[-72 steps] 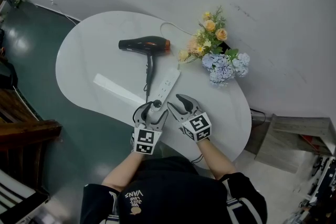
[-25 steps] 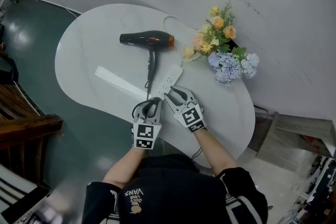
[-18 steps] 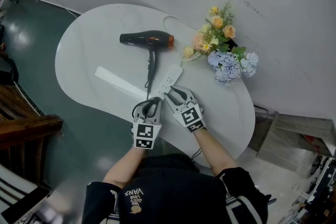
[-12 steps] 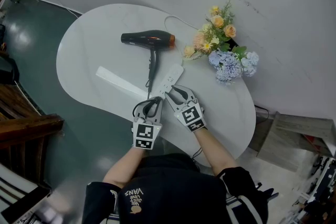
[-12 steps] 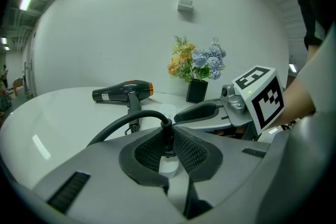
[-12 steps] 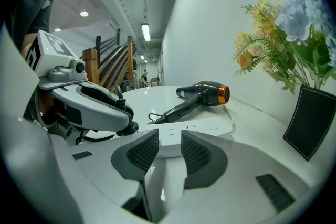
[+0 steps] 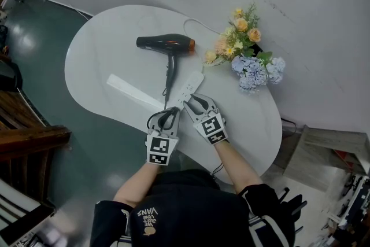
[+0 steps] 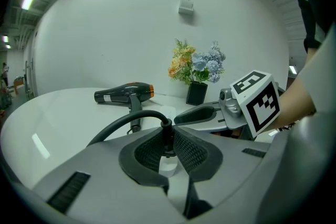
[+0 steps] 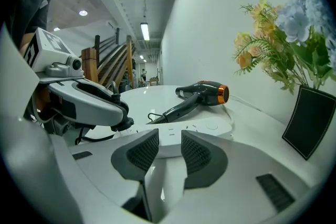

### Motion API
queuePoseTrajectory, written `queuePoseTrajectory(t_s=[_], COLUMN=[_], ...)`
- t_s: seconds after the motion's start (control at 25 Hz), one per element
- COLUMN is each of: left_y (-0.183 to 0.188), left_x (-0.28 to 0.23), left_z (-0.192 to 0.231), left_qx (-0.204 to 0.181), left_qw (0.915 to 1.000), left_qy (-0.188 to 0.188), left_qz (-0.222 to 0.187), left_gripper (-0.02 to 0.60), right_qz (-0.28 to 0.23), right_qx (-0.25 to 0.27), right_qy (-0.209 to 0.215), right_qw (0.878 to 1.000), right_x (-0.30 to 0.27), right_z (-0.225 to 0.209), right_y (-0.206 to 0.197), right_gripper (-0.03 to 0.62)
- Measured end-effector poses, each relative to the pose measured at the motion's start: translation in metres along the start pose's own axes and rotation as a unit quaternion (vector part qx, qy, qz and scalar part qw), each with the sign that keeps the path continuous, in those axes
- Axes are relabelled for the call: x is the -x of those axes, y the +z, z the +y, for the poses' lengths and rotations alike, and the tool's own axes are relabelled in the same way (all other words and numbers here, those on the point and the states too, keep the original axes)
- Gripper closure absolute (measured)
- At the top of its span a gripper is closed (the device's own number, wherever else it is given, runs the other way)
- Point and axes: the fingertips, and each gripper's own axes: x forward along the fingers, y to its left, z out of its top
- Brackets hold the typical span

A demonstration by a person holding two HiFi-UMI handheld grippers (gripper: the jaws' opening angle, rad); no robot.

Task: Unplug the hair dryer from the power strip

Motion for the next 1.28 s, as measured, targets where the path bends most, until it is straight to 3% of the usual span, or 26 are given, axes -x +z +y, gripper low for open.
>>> queuePoseTrajectory(t_s=[1.04,1.28], left_y=[0.04,0.043], left_x=[0.071,0.092], left_z=[0.006,0.014], left_qx=[0.033,0.04], left_qw=[0.9959,0.9947], left_qy=[-0.049,-0.049], left_qz=[-0.068,-0.081], left_gripper=[0.518,0.517], right_qz=[0.054,0.033], right_qx=[0.03,-0.005], right_qy=[-0.049,-0.077], right_qw=[0.997,0.997], right_x=[0.002,0.019], right_z=[0.005,0.004], right_y=[0.003,0.015], right_gripper=[0.441,0.442])
